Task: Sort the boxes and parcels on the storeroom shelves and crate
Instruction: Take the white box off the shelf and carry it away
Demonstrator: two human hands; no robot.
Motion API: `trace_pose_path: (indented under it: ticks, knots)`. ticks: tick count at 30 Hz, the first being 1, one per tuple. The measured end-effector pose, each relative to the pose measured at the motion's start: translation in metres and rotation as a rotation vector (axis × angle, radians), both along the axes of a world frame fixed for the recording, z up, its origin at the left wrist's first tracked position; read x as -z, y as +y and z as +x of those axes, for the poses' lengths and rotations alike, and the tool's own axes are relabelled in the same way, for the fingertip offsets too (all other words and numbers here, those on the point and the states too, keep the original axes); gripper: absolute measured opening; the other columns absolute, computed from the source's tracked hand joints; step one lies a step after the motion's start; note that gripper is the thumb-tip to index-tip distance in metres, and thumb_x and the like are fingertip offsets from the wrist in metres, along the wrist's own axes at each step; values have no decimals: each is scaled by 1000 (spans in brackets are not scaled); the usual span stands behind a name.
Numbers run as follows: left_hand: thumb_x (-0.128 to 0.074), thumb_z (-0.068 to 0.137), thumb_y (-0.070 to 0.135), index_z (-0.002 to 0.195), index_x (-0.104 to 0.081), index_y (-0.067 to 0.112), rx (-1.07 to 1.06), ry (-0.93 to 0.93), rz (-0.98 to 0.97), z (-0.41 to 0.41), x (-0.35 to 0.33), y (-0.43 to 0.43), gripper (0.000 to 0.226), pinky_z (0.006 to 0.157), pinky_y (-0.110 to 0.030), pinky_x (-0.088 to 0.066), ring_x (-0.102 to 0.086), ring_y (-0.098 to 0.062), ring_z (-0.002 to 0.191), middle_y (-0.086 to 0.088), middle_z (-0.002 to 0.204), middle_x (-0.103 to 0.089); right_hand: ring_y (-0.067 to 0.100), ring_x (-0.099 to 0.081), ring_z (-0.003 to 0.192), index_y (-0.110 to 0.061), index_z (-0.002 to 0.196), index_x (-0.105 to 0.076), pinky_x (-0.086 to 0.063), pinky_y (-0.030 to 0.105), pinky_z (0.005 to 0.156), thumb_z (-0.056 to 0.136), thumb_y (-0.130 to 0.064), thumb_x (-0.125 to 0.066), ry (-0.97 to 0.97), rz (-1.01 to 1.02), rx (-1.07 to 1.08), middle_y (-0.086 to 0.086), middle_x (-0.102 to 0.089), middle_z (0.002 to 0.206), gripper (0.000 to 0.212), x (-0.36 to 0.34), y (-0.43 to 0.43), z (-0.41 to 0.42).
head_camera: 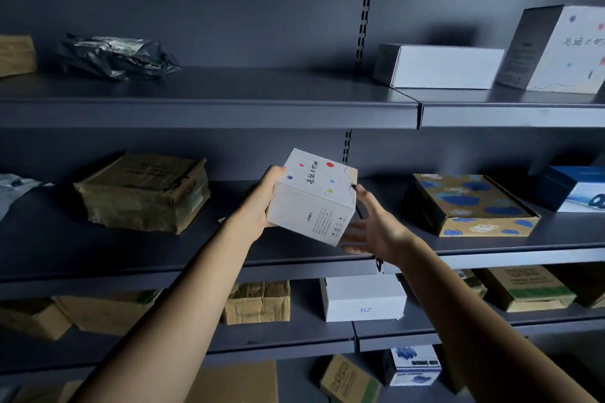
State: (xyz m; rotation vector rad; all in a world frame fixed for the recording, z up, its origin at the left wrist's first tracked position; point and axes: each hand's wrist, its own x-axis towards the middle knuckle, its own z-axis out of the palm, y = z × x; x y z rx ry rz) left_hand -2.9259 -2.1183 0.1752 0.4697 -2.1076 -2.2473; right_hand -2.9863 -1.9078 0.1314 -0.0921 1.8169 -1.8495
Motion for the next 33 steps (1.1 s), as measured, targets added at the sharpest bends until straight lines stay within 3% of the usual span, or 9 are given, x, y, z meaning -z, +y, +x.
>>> trace_pose_path:
  ticks: [2,7,13,16,19,23,26,29,33]
  knots:
    - [-49,72,58,84,-64,27,-32,18,45,-2,0,-1,36,76,-32,-47,-65,-20,82,1,91,-69,33,-72,93,-32,149,-30,-57,38,63,59,-86,-59,34,-20,-45,17,-65,119,109,-1,0,-1]
    - [-42,91,57,83,-62,21,-246,-34,131,-9,4,-4,42,66,-29,-44,-62,-22,71,-3,84,-67,38,-69,93,-28,133,-42,-57,47,73,73,-74,-58,87,-87,-150,25,-58,120,77,-6,1,5]
    - [-36,91,67,98,-58,18,-273,-124,73,-8,7,4,54,72,-35,-51,-61,-23,81,-7,89,-65,27,-70,76,-6,129,-41,-58,41,65,93,-44,-59,18,-189,163,16,-58,108,55,-14,-11,2]
    - [-36,90,68,127,-49,23,-252,-187,-6,-8,12,6,60,84,-46,-47,-55,-27,99,-9,114,-60,24,-68,71,-11,108,-42,-59,40,61,95,-35,-60,60,-230,184,13,-58,102,32,-18,-12,5]
    - [-42,84,76,145,-34,29,-232,-283,135,-8,12,7,77,96,-63,-39,-38,-45,130,-10,151,-33,27,-65,77,-14,95,-38,-61,45,66,96,-25,-60,150,-221,129,12,-55,95,24,-15,-11,11]
    - [-56,79,69,133,-53,20,-134,-271,426,-7,19,5,73,66,-52,-56,-58,-36,109,-13,129,-56,25,-65,88,-13,94,-40,-59,48,79,93,-18,-63,302,-185,120,17,-59,100,24,-7,-10,17]
    - [-49,91,52,115,-64,20,-77,-166,473,-6,22,0,43,74,-42,-52,-64,-27,94,-7,103,-70,19,-63,84,-15,88,-46,-58,48,86,95,-26,-61,365,-149,91,6,-57,91,19,-4,-2,21]
    - [-46,95,41,100,-68,19,-124,-99,428,-4,22,-3,31,70,-34,-50,-66,-27,80,-7,85,-72,21,-66,84,-16,86,-55,-59,39,76,99,-33,-51,363,-129,63,2,-65,90,22,-8,2,23]
    - [-48,95,38,101,-68,16,-91,-36,466,-3,24,-3,30,66,-31,-49,-65,-26,78,-8,89,-70,19,-67,76,-12,108,-50,-55,28,60,101,-24,-50,312,-183,116,8,-64,102,14,-15,2,22]
